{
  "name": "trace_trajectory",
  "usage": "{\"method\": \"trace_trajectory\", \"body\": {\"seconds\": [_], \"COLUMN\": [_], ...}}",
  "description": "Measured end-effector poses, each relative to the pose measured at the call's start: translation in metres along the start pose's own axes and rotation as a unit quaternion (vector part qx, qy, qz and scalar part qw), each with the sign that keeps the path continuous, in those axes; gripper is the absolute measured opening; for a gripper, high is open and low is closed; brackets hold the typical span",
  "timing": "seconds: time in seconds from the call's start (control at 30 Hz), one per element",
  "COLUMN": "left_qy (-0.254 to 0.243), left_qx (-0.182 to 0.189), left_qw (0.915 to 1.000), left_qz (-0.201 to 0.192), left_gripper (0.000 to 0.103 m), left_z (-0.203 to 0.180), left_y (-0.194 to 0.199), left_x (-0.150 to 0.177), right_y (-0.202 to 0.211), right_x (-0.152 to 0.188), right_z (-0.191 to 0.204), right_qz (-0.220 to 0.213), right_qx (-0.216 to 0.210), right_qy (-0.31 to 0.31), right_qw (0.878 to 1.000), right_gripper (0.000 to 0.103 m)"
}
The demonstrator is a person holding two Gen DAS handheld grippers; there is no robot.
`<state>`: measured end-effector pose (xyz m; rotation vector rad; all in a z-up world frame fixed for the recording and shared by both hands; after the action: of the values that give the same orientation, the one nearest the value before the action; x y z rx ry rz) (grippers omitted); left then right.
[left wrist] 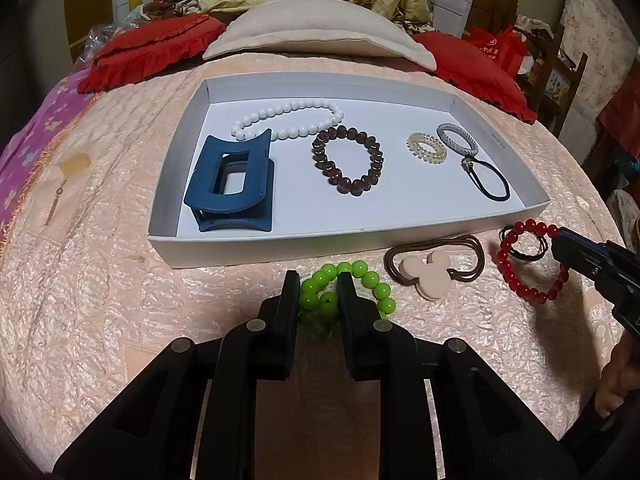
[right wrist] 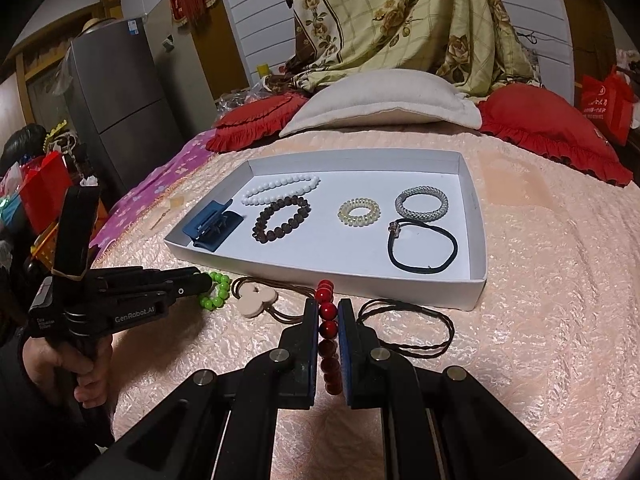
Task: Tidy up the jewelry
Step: 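Carry the green and red bracelets over the tray with both grippers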
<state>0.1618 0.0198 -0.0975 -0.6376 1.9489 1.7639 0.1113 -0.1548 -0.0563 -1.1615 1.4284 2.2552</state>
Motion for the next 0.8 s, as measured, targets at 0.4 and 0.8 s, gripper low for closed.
{"method": "trace_trajectory", "body": {"seconds": [0.4,0.8], "left_qy": [-0.003,-0.007], "left_qx": [-0.006,-0.008], "left_qw": [1.0000,0.9999], "left_qz": [-0.001,-0.003], "left_gripper": [0.017,0.017], "left_z": [0.0005,-0.0007], "left_y": [-0.0004,0.0028], "left_x": [0.0000,0.0007], "right_y": [0.0002,-0.0009], "right_x": [0.0013,0.0059], "right_z": [0.0018,0.0012], "right_qz": [-0.002,0.007], "right_qx": [0.016,0.021], "right_qy": [0.015,0.009], "right_qw": [1.000,1.000], "right_gripper": [0.009,0.009]}}
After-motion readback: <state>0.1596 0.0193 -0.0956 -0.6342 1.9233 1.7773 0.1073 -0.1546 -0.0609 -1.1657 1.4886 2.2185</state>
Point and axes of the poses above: each gripper's, at about its wrist camera, not at the fingertips, and y roughly against the way its jaws point, z to its left, x to its underside, the point moved 10 cm from there along -y, roughly the way its jaws point, and after that the axes turned 1 degree about -x, right-handed, at the moved point
